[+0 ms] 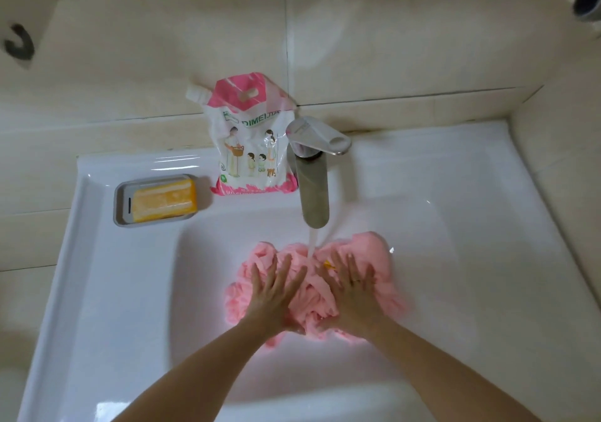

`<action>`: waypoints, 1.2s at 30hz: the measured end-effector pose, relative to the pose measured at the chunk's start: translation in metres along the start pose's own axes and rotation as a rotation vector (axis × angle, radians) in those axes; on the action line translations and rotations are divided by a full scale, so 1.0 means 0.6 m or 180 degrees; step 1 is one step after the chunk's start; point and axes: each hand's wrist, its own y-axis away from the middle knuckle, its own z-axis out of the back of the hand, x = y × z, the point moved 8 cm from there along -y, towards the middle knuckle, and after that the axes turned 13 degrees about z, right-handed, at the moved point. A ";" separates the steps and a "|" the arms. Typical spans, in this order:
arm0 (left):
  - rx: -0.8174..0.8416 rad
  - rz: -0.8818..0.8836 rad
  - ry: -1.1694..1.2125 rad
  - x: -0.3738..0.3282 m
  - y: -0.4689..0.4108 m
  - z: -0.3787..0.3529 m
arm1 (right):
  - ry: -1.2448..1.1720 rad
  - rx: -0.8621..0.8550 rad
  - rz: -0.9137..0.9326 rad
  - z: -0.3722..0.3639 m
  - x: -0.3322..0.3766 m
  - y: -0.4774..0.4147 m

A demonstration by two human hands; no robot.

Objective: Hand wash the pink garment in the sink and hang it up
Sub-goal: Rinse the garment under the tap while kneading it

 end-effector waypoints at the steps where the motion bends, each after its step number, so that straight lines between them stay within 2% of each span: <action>1: 0.0004 -0.0087 0.0006 -0.002 -0.005 -0.010 | -0.0003 0.0099 -0.0003 -0.009 -0.003 -0.009; 4: 0.0065 -0.0178 0.0102 -0.007 -0.006 -0.020 | 0.0045 -0.0037 0.0183 -0.021 0.003 -0.024; 8: -0.0195 -0.0279 0.0124 -0.007 -0.010 -0.017 | 0.0164 -0.0366 0.0260 -0.014 0.010 -0.028; 12: -0.0385 -0.0363 0.0258 -0.016 -0.010 -0.017 | -0.0073 -0.0583 0.0191 -0.015 0.012 -0.032; 15: -0.0442 -0.0405 0.0357 -0.021 0.002 -0.017 | -0.0123 -0.0590 0.0168 -0.015 0.015 -0.025; 20: -0.0370 -0.0622 0.0623 -0.031 0.045 -0.011 | -0.0287 -0.0409 0.0776 -0.011 0.027 0.000; 22: 0.0174 -0.0472 0.1348 -0.029 0.054 -0.004 | -0.0889 -0.0017 0.0346 0.016 0.022 0.017; 24: 0.1137 -0.0045 0.2334 -0.025 0.066 0.009 | -0.1470 0.0758 -0.0105 0.023 0.019 0.030; 27: 0.1995 0.0340 0.3238 -0.014 0.069 0.037 | -0.2175 0.1122 -0.0082 0.044 0.019 0.021; 29: 0.2392 0.0536 0.3823 -0.004 0.057 0.048 | -0.3117 0.1217 -0.0532 0.049 -0.005 0.016; 30: 0.2421 0.0638 0.4056 0.002 0.049 0.056 | -0.3386 0.1115 -0.0806 0.053 -0.023 0.011; 31: 0.2129 0.0900 0.3991 0.022 0.036 0.058 | -0.3368 0.0814 -0.1031 0.064 -0.045 0.006; 32: 0.1601 0.1241 0.3522 0.053 0.023 0.063 | -0.3000 0.0234 -0.1226 0.083 -0.073 0.002; 34: 0.0001 0.1539 0.1906 0.106 0.013 0.093 | -0.1296 -0.1197 -0.1188 0.144 -0.108 0.008; 35: -0.0606 0.1248 0.1358 0.098 0.014 0.112 | -0.0619 -0.1624 -0.0979 0.163 -0.096 0.016; 36: -0.0869 0.0809 0.1053 0.075 0.017 0.116 | -0.0389 -0.1713 -0.0772 0.163 -0.075 0.018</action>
